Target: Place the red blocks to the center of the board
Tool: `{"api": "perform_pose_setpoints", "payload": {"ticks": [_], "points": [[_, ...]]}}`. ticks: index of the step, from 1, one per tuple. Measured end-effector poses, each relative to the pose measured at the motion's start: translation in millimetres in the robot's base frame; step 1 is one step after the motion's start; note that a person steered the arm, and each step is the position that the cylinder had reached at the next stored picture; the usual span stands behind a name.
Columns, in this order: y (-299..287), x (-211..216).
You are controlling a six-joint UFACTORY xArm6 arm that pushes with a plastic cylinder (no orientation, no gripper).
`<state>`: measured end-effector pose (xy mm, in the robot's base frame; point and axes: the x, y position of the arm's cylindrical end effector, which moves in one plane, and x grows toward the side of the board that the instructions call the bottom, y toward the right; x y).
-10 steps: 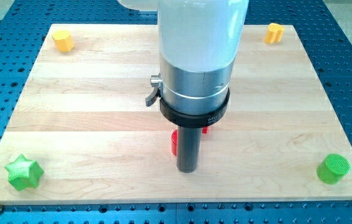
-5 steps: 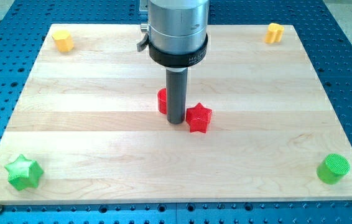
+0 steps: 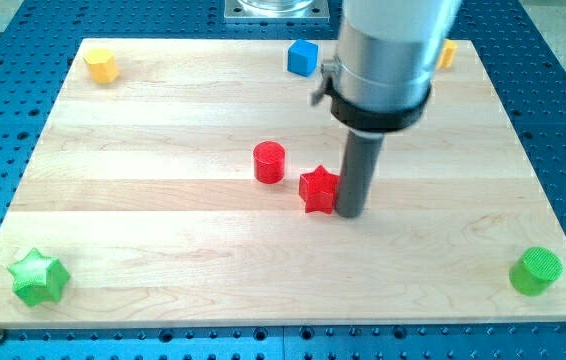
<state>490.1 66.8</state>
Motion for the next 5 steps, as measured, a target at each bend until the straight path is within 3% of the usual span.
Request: {"api": "perform_pose_setpoints", "payload": {"ticks": [2,4,5], "points": [[-35,-11],[-20,30],[-56,41]]}}
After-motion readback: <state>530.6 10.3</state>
